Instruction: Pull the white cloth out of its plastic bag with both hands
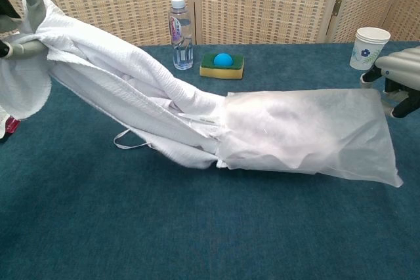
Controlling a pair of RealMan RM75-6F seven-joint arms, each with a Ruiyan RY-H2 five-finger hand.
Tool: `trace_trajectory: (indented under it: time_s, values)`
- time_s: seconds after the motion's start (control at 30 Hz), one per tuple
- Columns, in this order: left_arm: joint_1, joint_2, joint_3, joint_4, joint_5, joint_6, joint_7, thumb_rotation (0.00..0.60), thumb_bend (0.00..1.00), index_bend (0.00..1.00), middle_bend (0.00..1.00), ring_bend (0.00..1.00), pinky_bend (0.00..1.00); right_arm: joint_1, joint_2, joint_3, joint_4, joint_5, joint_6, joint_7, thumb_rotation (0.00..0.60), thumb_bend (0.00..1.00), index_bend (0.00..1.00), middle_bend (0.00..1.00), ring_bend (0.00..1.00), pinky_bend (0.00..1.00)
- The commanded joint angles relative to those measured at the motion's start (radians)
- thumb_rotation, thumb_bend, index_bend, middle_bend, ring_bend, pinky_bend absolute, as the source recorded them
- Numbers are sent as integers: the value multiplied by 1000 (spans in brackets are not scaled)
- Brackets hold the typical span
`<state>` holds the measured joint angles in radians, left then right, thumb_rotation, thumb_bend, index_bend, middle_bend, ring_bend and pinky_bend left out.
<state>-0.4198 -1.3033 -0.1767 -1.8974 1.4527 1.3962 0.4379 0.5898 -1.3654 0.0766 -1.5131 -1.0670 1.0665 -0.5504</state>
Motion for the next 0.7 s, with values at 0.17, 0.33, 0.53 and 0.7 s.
trace_trajectory:
  time_s: [0.17,0.33,0.53,0.7]
  values:
    - [-2,-2,3,-3,-1,-5,9,600,583,767,1000,1000,1000,-21,40,2,-10,7,15,9,600,541,546,1000,1000,1000]
    - [-3,-1,-1,-7,-7,-5,12,600,582,767,1000,1000,1000,-33,63,6,-13,7,25,15,600,541,546,1000,1000,1000]
    - [3,12,-2,-10,-7,4,4,600,583,767,1000,1000,1000,-43,91,20,-17,11,39,21,600,541,546,1000,1000,1000]
    - [5,18,-2,-15,-7,5,4,600,582,768,1000,1000,1000,-50,113,33,-30,25,50,21,600,541,546,1000,1000,1000]
